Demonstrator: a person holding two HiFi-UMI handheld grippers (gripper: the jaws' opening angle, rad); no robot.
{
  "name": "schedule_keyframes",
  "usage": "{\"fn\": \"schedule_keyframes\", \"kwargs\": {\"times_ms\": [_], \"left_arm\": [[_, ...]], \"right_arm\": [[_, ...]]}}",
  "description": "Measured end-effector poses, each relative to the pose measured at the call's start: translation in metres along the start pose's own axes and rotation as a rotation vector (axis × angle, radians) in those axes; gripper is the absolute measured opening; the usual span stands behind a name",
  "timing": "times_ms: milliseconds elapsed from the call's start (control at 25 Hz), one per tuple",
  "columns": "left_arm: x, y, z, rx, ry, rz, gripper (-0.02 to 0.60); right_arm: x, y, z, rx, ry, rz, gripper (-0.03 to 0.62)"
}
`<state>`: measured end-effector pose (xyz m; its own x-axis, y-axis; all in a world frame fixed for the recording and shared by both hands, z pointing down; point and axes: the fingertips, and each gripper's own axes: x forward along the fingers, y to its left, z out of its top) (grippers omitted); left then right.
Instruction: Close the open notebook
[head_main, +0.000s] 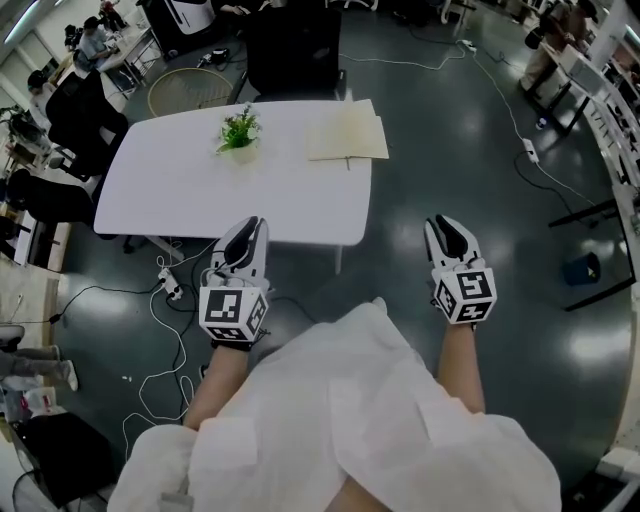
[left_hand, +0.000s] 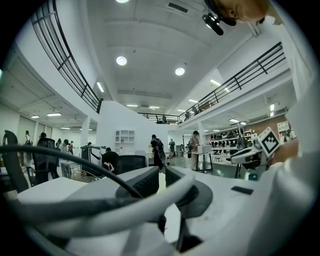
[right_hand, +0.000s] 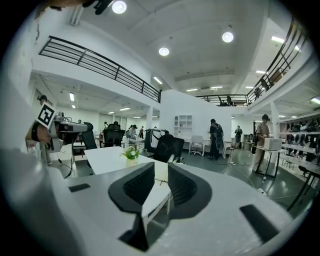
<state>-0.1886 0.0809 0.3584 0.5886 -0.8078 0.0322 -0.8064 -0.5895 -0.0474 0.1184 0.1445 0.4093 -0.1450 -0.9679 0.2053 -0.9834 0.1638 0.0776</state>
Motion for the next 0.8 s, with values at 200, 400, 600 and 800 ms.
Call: {"fn": "schedule_keyframes", "kwargs": {"times_ms": [200, 400, 600, 800], "left_arm": [[0.024, 0.011, -0.006, -0.017, 0.010, 0.015, 0.038], [0.063, 0.029, -0.009, -0.030, 0.028, 0.036, 0.038], [0.116, 0.047, -0.001, -0.035, 0.036, 0.063, 0.038], [0.172, 0.059, 0.002, -0.043, 0.042, 0.088, 0.038]], "right_arm": [[0.031, -0.012, -0.005, 0.000, 0.030, 0.023, 0.086], [0.081, -0.035, -0.012, 0.032, 0.059, 0.043, 0.101], [0.143, -0.064, -0.015, 0.070, 0.097, 0.080, 0.124], [0.204, -0.096, -0.024, 0.095, 0.149, 0.115, 0.133]]}}
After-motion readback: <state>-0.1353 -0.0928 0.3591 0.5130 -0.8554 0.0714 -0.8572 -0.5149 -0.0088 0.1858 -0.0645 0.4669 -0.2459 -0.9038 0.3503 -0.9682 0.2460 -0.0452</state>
